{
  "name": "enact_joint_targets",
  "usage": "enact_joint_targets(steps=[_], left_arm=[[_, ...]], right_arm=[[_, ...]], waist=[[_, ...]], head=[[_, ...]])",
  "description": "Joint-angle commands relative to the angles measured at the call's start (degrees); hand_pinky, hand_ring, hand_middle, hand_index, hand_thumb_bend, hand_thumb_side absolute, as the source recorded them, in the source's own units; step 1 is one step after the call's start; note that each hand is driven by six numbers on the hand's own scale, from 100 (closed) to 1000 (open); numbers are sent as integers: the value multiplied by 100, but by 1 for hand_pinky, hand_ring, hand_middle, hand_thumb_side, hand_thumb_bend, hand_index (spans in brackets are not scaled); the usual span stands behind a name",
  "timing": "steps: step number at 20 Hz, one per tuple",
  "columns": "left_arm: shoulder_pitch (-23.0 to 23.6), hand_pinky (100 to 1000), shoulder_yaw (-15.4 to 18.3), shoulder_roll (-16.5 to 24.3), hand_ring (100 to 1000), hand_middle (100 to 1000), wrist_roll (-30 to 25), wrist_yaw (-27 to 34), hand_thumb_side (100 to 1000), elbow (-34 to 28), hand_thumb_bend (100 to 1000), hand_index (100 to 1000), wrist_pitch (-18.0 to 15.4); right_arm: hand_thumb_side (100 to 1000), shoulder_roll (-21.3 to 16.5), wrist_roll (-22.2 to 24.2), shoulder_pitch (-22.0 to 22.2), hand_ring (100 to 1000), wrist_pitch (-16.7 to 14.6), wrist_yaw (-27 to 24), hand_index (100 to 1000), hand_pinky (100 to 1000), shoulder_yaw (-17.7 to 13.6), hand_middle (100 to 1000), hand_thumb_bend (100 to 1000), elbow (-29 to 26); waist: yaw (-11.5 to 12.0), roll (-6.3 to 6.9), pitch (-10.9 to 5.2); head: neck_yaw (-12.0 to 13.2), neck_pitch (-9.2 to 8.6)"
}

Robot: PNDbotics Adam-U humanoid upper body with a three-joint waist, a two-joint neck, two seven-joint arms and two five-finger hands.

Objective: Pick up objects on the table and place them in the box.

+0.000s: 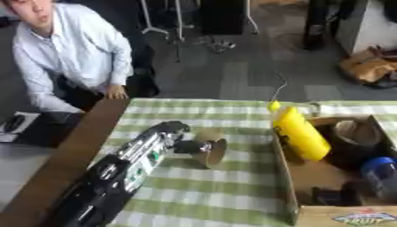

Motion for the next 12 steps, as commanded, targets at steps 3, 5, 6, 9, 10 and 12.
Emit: enact_joint_targets(steps=[3,5,6,9,10,12], left_arm=[[-183,1000,60,26,1000,1000,-189,50,1000,22,730,1000,107],[-206,1000,55,5,1000,1000,-203,37,1000,67,736,1000,105],[-222,1000,50,-8,1000,1000,-217,28,1000,104,736,1000,102],[-256,1000,35,-45,1000,1000,-247,-1,1000,187,753,1000,73],[-268,1000,21,-54,1000,1000,-257,-38,1000,228,753,1000,68],[-288,1000,19,-72,1000,1000,-260,-150,1000,317,764,1000,68]], right_arm=[[1000,-34,25,-53,1000,-12,-39,881,918,15,931,119,-57],[1000,-34,28,-57,1000,-13,-45,881,919,20,931,119,-57],[1000,-34,26,-60,1000,-13,-50,881,919,22,931,119,-57],[1000,-19,26,-75,1000,-10,-62,881,919,33,931,115,-57],[1000,-15,26,-83,1000,-10,-65,881,919,36,931,115,-57],[1000,-13,31,-91,1000,-17,-65,880,919,44,931,114,-57]], waist=[[-1,-22,-65],[2,-23,-65],[0,-22,-63],[-14,-17,-53],[-21,-16,-51],[-31,-17,-47]], head=[[30,-57],[39,-61],[45,-64],[62,-64],[67,-63],[84,-64]])
